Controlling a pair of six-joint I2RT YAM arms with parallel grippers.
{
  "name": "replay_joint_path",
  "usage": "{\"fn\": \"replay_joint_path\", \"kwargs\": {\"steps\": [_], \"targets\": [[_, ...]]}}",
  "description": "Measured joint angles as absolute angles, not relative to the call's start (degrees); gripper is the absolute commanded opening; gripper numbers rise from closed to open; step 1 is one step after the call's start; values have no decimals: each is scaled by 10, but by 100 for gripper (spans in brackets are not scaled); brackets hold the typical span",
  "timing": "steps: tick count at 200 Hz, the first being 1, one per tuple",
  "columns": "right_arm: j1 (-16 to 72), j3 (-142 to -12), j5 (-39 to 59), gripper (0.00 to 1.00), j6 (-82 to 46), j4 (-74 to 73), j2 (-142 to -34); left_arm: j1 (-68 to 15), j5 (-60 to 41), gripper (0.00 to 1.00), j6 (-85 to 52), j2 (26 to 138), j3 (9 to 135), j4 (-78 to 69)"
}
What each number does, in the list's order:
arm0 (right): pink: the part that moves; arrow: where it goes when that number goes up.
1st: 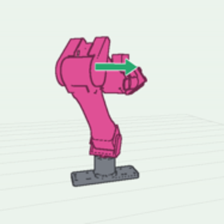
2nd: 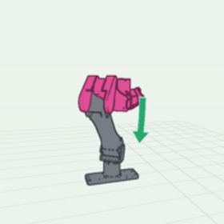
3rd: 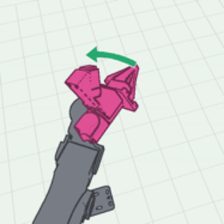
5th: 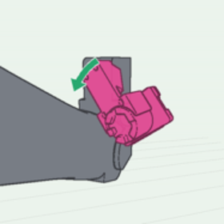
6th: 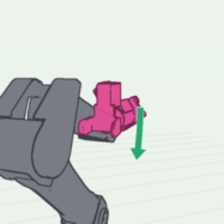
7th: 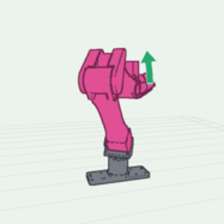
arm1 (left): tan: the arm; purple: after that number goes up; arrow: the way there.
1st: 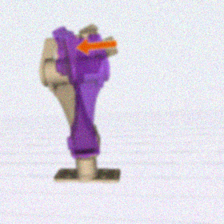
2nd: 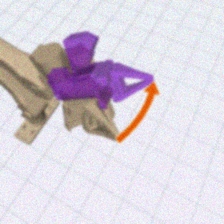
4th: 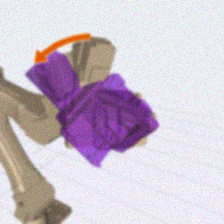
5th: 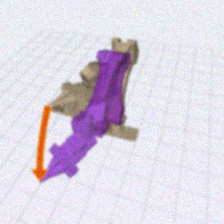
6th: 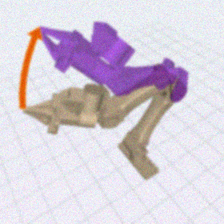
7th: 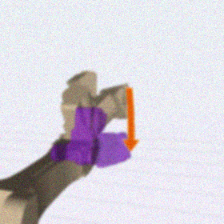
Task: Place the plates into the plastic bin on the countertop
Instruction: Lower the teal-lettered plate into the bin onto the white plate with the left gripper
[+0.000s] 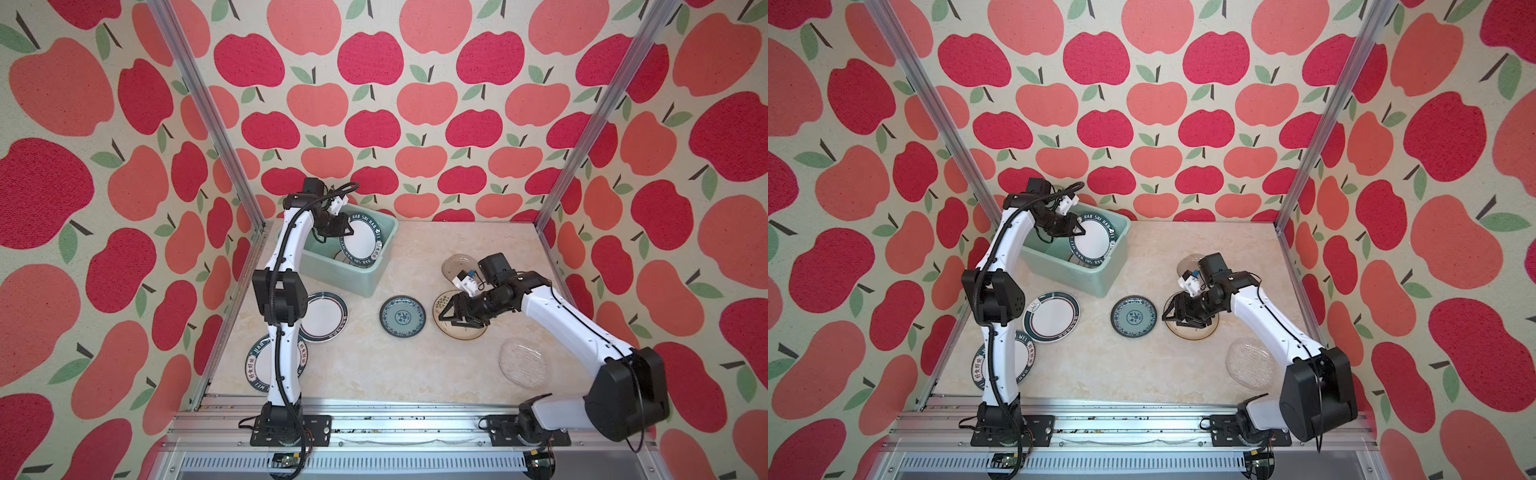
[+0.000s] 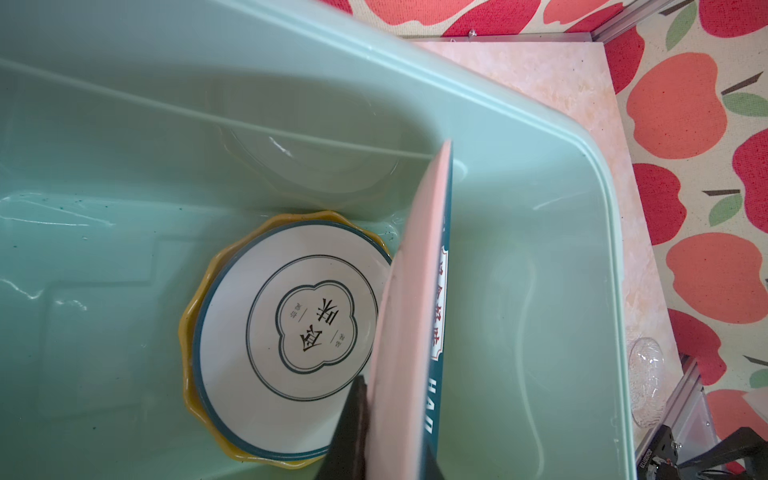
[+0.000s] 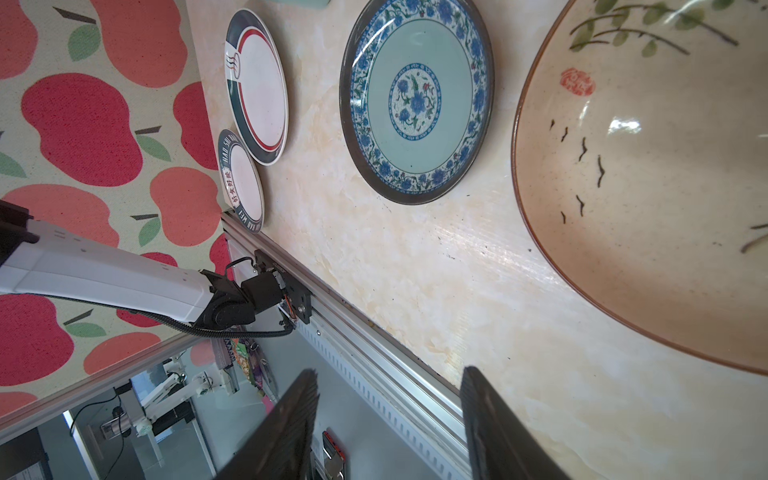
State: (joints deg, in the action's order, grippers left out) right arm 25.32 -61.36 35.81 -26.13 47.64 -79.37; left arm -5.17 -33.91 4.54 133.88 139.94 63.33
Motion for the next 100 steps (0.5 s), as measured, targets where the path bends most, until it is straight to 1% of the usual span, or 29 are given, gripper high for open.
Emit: {"fn": "replay_joint_path", "kwargs": {"steps": [100], "targets": [[264,-617,354,58,-271,460,-827,-51,-367,0,56,1372,1395,632]]}}
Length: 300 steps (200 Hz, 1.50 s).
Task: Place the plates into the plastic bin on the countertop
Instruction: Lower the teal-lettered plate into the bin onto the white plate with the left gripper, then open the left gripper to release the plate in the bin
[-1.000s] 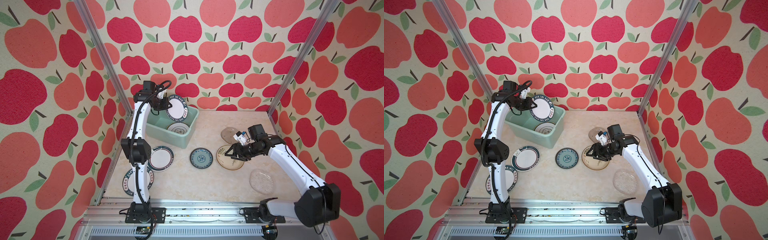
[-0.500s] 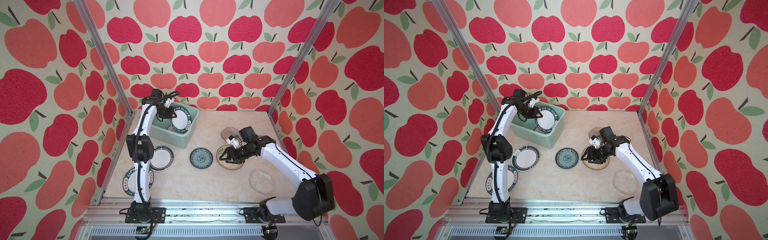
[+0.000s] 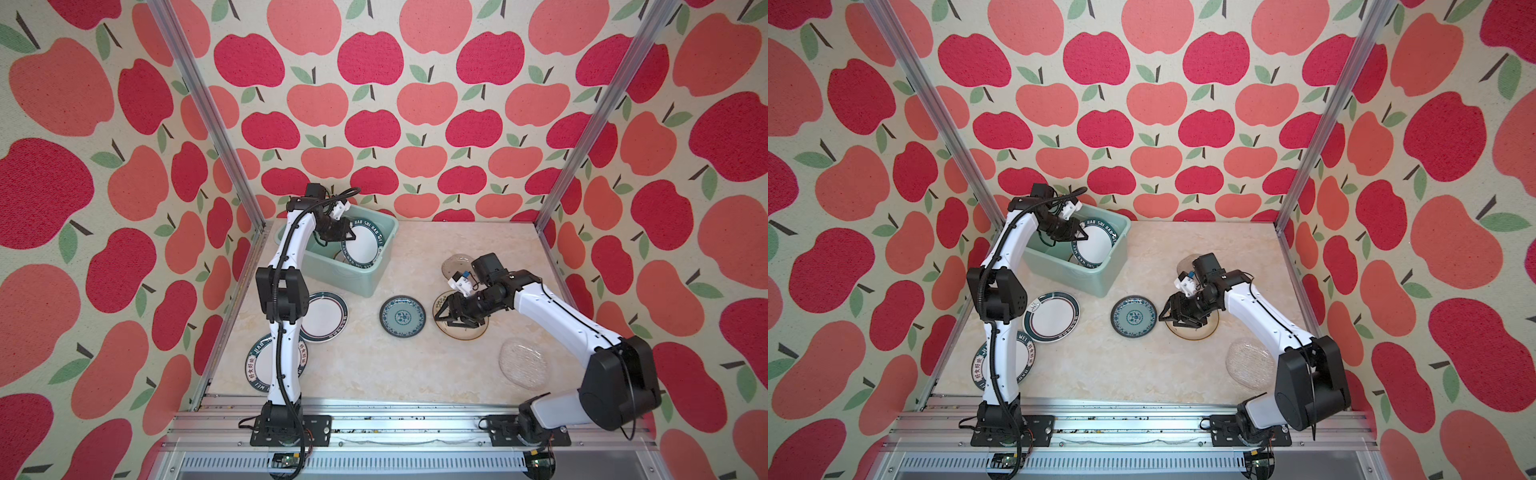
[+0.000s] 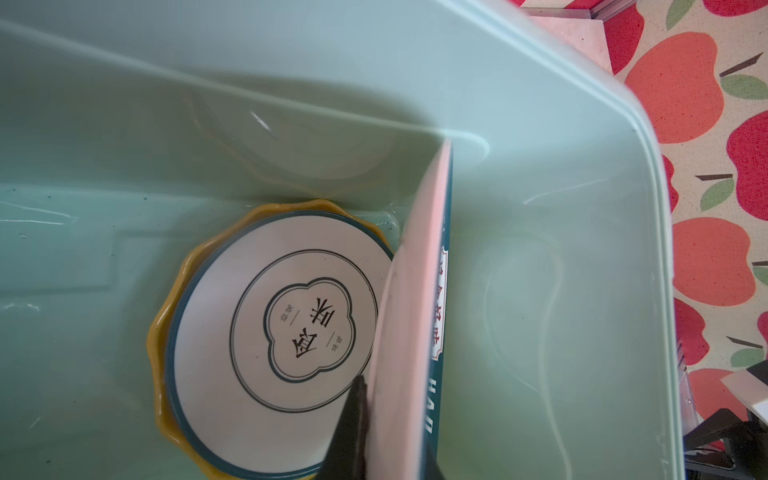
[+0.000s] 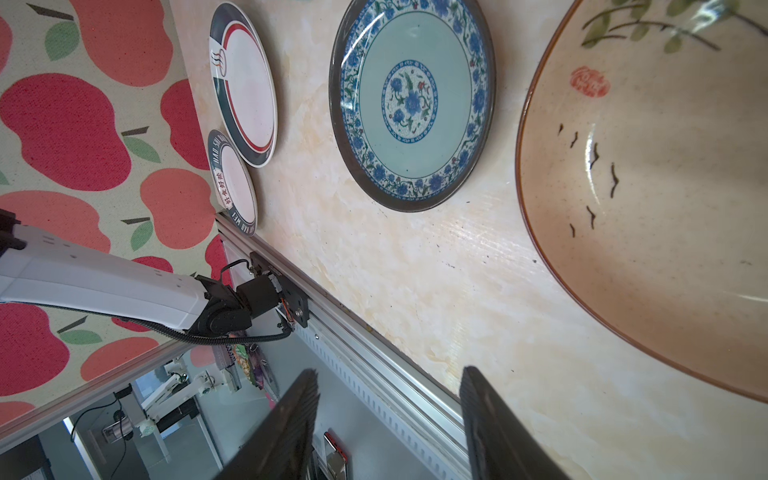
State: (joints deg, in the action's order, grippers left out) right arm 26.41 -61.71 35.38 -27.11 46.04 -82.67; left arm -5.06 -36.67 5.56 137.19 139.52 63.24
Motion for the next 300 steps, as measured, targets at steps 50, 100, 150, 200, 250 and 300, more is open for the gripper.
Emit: {"fn": "replay_joint_path", "kwargs": {"steps": [50,100,150,200,250,300], "targets": [[266,-625,354,58,-271,459,-837,-53,-367,1,56,1388,1388,633],[266,-628,354,58,-271,459,-847,-54,-369,16,60,1391,1386,632],[270,-642,351,58,-271,460,-856,-55,-369,32,60,1405,1383,626],[271,-647,349,58,-271,460,-867,-54,-368,43,63,1411,1374,614],[281,-665,349,58,-271,461,-884,-52,-364,51,66,1419,1367,598],[284,-673,345,58,-271,461,-897,-50,-349,60,66,1425,1357,575]]}}
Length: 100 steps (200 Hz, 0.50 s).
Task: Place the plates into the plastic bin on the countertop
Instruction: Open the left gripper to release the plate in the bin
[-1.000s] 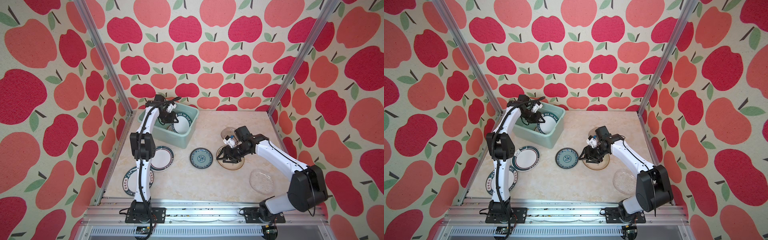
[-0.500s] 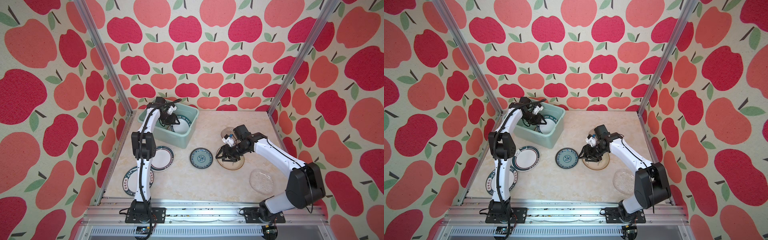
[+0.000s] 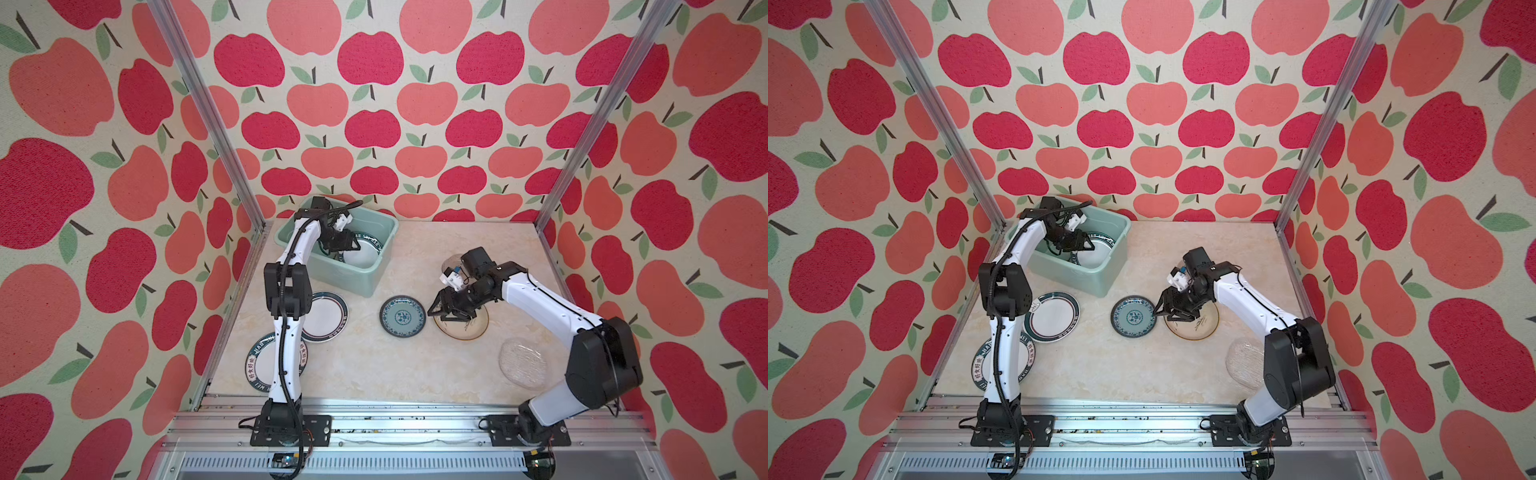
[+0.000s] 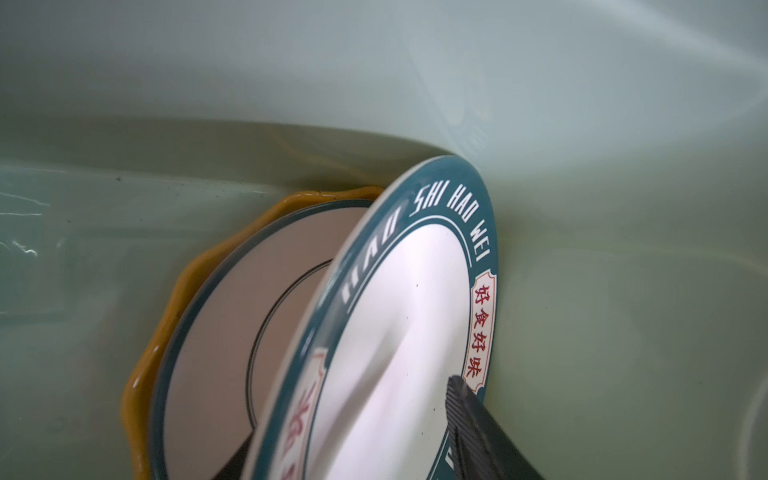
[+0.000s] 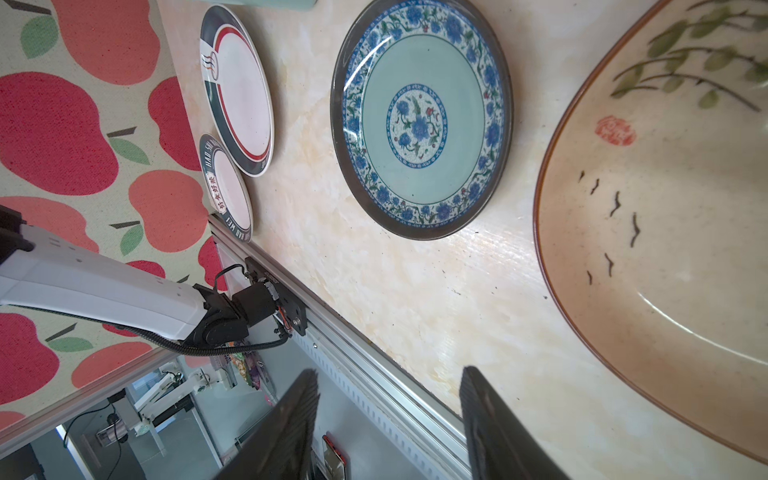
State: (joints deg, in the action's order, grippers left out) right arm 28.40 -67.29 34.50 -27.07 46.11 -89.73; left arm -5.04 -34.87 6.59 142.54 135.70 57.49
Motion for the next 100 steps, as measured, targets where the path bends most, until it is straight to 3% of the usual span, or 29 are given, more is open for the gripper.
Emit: {"fn": "replay_joint_path", "kwargs": {"steps": [100], "targets": [[295,-689,345,58,-271,461,-935,-53,-271,75,55,1425,1293,503]]}}
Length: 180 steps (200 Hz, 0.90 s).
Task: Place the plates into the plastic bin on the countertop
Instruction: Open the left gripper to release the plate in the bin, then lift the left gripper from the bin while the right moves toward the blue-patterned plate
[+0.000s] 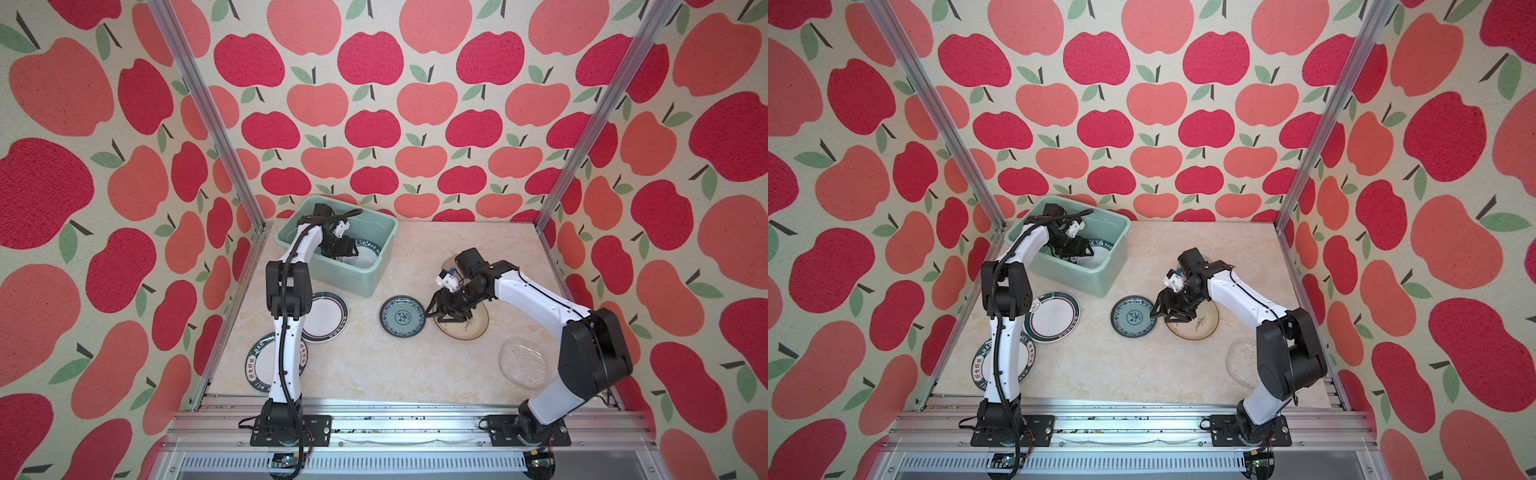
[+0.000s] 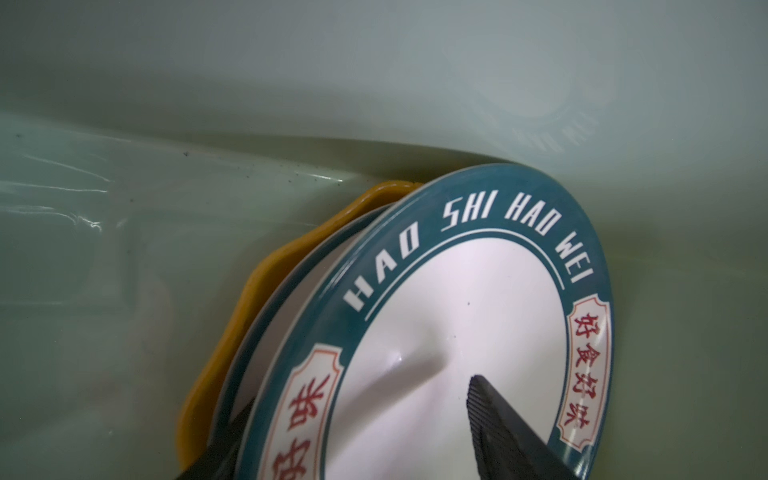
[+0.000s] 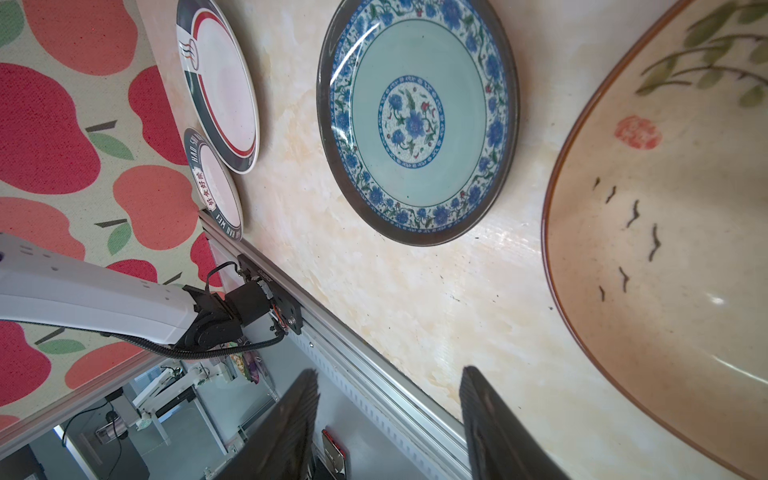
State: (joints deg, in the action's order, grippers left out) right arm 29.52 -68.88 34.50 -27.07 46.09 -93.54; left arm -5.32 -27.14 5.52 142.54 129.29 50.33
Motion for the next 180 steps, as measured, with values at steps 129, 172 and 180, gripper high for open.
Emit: {"fn": "replay_joint_path", "kwargs": {"steps": [129,172,180], "targets": [[300,-728,337,61,-271,459,-959,-73,-212,97,39,1370,1193,384],[300,-753,330,65,-271,458,-959,-72,-188,99,11,1317,1124,313],[300,-757,327,67,-273,455,-958,-72,-183,99,7,1301,1103,294]]}}
